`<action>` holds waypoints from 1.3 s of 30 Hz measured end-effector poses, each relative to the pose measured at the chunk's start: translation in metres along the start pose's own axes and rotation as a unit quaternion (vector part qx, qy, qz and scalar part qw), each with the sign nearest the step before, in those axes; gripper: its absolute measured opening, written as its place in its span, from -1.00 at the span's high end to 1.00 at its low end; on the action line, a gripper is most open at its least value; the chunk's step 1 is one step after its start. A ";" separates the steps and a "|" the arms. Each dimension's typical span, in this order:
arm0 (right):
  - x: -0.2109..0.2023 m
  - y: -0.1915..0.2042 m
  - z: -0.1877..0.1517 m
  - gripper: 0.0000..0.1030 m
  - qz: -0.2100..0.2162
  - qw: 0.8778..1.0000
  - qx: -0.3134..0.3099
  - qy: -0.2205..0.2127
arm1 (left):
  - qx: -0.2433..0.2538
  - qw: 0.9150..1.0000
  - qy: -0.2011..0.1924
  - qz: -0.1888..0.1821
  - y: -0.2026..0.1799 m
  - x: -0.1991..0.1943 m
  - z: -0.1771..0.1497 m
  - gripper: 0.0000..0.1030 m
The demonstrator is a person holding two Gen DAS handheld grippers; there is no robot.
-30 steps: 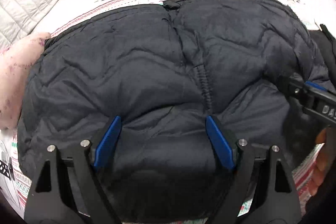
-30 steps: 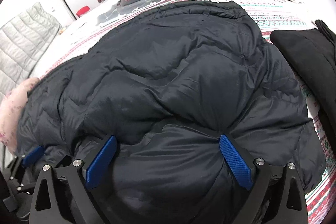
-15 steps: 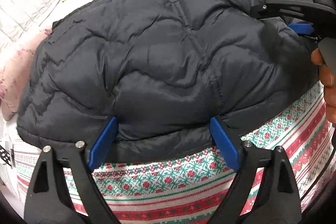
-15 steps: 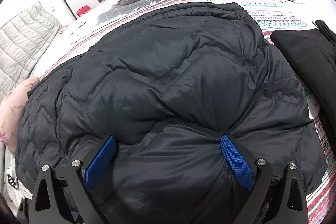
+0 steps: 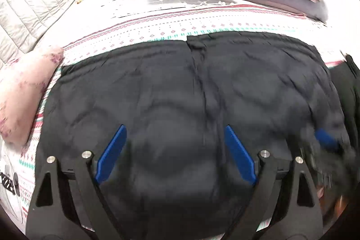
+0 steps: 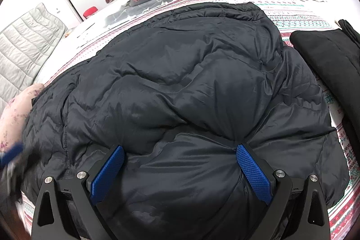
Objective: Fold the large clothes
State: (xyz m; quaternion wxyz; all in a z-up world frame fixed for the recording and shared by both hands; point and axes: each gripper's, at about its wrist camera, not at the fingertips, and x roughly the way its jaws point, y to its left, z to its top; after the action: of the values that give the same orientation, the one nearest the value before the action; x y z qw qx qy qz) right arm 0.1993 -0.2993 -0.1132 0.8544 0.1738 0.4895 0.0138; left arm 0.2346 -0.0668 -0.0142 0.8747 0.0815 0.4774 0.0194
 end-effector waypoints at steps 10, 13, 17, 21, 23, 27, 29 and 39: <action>-0.043 -0.054 -0.005 -0.95 0.060 0.989 0.127 -0.039 | -0.007 0.998 0.038 0.044 -0.009 0.064 0.002 -0.79; -0.075 -0.109 -0.019 -0.95 0.037 0.956 0.272 -0.101 | -0.014 0.999 0.039 0.035 -0.007 0.063 0.005 -0.79; -0.083 -0.172 -0.052 -0.96 -0.002 0.896 0.432 -0.102 | -0.014 0.999 0.034 0.036 -0.006 0.064 0.004 -0.80; -0.060 -0.193 -0.072 -0.96 0.059 0.869 0.489 -0.057 | -0.018 0.999 0.035 0.031 -0.004 0.066 0.004 -0.81; -0.058 -0.182 -0.070 -0.96 0.093 0.870 0.480 -0.068 | -0.021 0.999 0.035 0.028 -0.003 0.066 0.003 -0.81; -0.023 -0.148 -0.062 -0.96 0.208 0.870 0.447 -0.022 | -0.024 0.999 0.036 0.027 -0.003 0.066 0.004 -0.81; -0.024 -0.141 -0.059 -0.95 0.204 0.875 0.438 -0.032 | -0.023 0.999 0.036 0.027 -0.002 0.066 0.004 -0.81; -0.062 -0.136 -0.056 0.69 0.189 0.893 0.390 -0.118 | -0.011 0.999 0.037 0.013 -0.005 0.059 0.004 -0.80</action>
State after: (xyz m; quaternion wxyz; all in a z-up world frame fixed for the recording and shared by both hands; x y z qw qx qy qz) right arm 0.0998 -0.4235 -0.1296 0.7508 0.5828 0.3087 -0.0381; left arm 0.2701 -0.0658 -0.0623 0.8570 0.0775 0.5079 0.0393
